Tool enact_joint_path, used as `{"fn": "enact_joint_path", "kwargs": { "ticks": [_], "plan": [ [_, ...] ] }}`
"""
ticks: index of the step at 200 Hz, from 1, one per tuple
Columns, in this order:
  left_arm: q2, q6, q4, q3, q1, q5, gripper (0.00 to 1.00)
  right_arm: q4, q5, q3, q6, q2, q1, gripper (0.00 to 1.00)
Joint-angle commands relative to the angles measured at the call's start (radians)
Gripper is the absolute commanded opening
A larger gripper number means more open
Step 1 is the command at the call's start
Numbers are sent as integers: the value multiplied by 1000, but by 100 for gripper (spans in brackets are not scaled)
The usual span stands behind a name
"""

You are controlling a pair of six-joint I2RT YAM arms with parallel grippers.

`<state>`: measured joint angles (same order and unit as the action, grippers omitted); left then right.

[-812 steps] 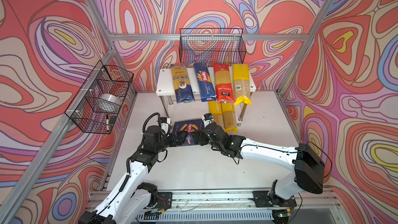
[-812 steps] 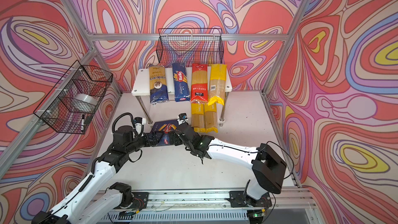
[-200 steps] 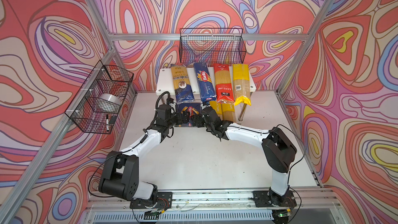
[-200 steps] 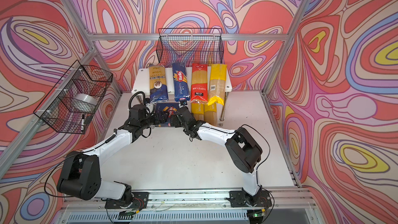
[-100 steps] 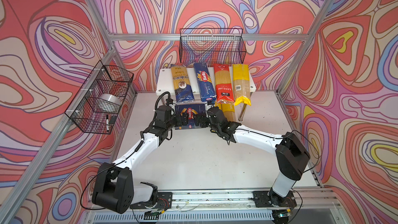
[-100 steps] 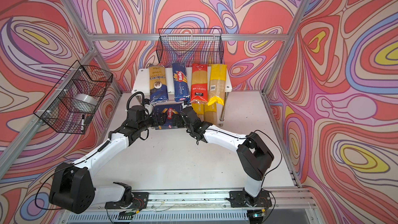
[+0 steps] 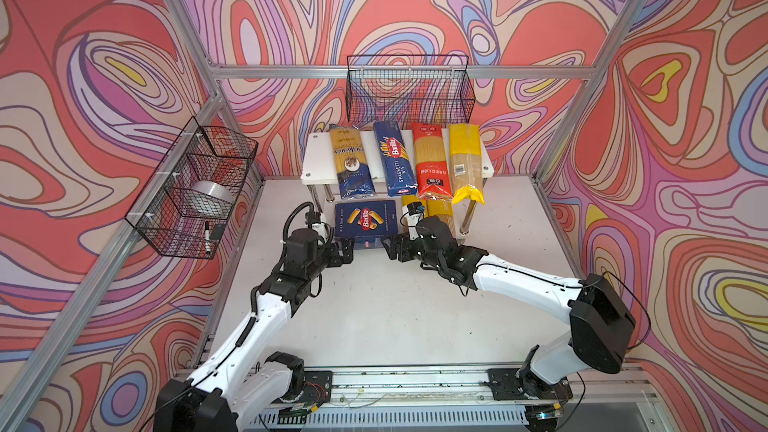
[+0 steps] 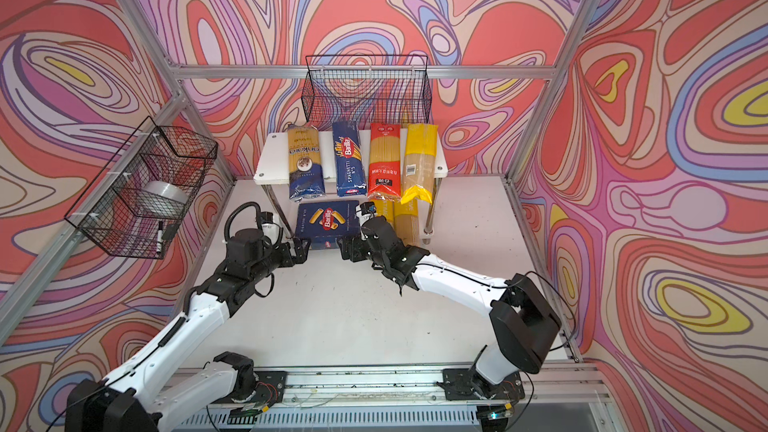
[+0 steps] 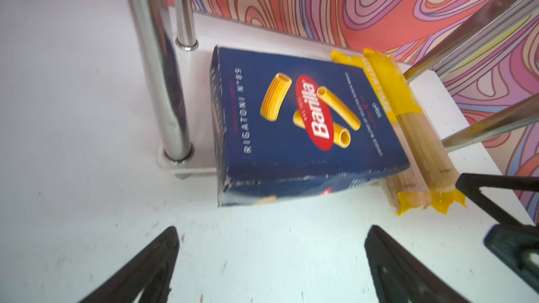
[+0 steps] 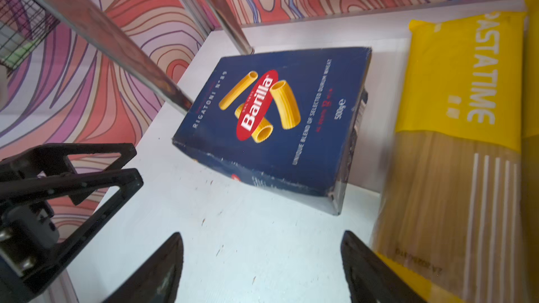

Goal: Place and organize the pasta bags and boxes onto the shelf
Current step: 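Open both grippers and draw them back from the rigatoni box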

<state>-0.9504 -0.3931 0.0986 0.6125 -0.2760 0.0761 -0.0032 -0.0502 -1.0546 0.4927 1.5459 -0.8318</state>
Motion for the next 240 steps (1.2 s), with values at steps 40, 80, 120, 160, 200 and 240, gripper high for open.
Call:
{"fn": "enact_joint_path", "kwargs": {
  "ticks": [40, 80, 120, 160, 200, 240],
  "plan": [
    [221, -19, 119, -181, 2, -98, 100, 28, 37, -43, 42, 99, -70, 76],
    [238, -15, 98, -248, 2, -113, 100, 114, 79, -103, 85, 218, -78, 71],
    [243, 21, 77, -229, 1, -165, 100, 151, 72, -154, 100, 308, -78, 65],
    [261, 26, 95, -229, 2, -193, 100, 148, 54, -228, 126, 387, -79, 59],
    [331, 49, 143, -235, 2, -255, 100, 165, 84, -315, 131, 467, -79, 57],
    [428, 57, 195, -255, 3, -289, 100, 101, 69, -417, 83, 532, -73, 57]
  ]
}}
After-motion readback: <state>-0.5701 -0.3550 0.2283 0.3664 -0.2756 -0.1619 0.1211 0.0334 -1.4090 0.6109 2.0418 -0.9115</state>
